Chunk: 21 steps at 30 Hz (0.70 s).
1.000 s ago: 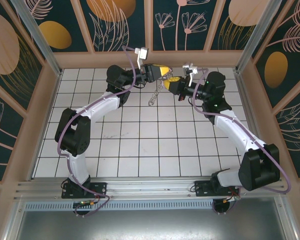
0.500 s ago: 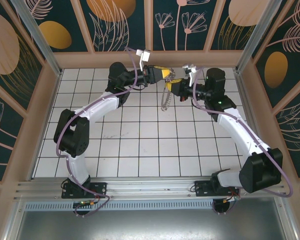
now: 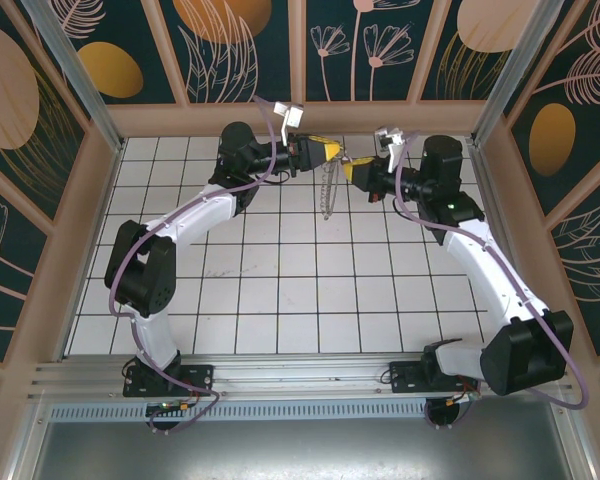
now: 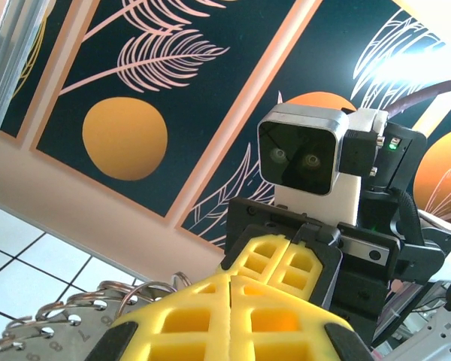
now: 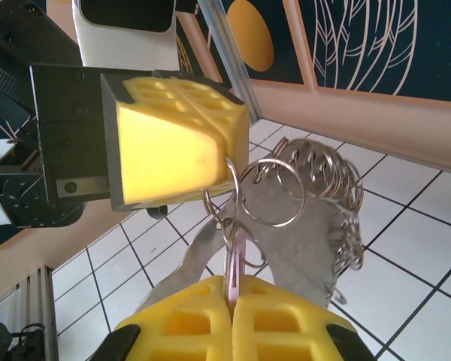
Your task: Put the keys on the keyring
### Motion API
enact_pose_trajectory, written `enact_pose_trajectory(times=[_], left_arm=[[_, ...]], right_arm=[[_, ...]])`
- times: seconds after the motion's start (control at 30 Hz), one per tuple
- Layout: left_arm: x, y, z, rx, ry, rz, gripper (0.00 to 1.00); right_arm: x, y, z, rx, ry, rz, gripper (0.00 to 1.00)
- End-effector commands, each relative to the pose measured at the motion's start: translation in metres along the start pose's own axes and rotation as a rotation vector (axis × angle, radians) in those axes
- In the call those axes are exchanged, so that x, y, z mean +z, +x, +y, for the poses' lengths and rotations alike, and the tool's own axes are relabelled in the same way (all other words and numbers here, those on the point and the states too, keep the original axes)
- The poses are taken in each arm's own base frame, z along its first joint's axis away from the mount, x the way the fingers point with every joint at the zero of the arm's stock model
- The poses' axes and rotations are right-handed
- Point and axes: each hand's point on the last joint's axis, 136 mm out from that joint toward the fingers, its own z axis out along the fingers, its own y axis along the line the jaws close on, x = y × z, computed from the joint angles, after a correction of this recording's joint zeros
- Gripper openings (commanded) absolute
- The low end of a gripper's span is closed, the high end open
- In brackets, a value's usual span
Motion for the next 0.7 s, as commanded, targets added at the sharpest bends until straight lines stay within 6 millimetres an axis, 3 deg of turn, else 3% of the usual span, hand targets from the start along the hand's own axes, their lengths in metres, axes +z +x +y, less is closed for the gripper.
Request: enact_pose_trajectory(times=[0.0, 0.67], left_arm=[[-0.001, -0.010, -0.020, 0.061, 0.020, -0.012, 0.00], [-0.001, -0.005, -0.010, 0.084, -0.037, 0.010, 0.00]], right_arm=[[-0.007, -0.026, 0.013, -0.059, -0.023, -0.047, 0.00], [-0.010, -0.028, -0.017, -0.080, 0.171, 0.033, 0.00]])
